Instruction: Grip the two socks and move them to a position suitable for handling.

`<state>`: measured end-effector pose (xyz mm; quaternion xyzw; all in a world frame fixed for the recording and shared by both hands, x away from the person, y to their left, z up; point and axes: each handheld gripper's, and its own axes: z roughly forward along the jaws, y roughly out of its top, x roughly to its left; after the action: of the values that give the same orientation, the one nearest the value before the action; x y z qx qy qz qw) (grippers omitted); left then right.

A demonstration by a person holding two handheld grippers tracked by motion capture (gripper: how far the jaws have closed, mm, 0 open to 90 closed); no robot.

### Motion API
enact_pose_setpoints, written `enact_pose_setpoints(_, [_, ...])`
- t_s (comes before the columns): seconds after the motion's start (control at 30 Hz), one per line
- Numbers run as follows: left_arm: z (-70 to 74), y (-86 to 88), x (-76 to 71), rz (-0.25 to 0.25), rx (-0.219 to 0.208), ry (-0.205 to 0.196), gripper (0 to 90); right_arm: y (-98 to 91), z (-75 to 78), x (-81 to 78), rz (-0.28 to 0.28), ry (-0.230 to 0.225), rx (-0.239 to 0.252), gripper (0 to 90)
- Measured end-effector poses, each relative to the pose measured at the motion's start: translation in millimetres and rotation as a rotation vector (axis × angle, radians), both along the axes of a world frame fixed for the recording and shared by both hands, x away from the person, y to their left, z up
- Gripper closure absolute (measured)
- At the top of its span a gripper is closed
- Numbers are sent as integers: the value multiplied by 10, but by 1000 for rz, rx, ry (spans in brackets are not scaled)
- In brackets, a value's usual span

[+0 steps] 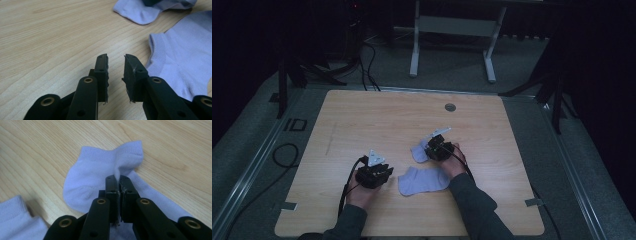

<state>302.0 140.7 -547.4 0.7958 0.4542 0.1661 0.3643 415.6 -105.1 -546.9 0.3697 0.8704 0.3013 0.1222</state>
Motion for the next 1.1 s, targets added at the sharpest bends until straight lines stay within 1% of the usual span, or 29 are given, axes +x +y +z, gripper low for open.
enact_pose_setpoints(0.07, [-3, -5, 3, 5, 3, 2, 709, -21, 15, -10, -5, -1, 2, 864])
enact_pose_setpoints(0.2, [1, 13, 10, 13, -2, 1, 708, -96, 73, -41, -13, -7, 26, 864])
enact_pose_setpoints(0.3, [0, 29, 20, 21, -20, 8, 709, -155, 133, -68, -20, -18, 35, 864])
enact_pose_setpoints(0.33, [-1, 32, 22, 25, -23, 8, 708, -177, 154, -76, -23, -18, 44, 864])
enact_pose_setpoints(0.37, [-1, 33, 23, 25, -23, 9, 708, -216, 187, -84, -26, -17, 59, 864])
enact_pose_setpoints(0.57, [-2, 26, 24, 24, -25, 7, 708, -341, 292, -133, -39, -24, 89, 863])
enact_pose_setpoints(0.67, [-2, 25, 25, 26, -28, 9, 708, -385, 346, -163, -39, -35, 99, 863])
enact_pose_setpoints(0.77, [0, 27, 24, 25, -28, 7, 708, -444, 414, -204, -38, -37, 137, 862])
enact_pose_setpoints(0.83, [2, 28, 23, 26, -29, 7, 708, -482, 457, -240, -38, -46, 151, 862])
enact_pose_setpoints(0.9, [3, 28, 22, 27, -31, 7, 708, -494, 471, -256, -39, -49, 156, 862])
enact_pose_setpoints(0.93, [3, 28, 22, 27, -32, 6, 708, -535, 510, -301, -38, -60, 167, 862])
enact_pose_setpoints(1.1, [7, 21, 18, 23, -30, 3, 708, -615, 625, -410, -40, -85, 199, 861])
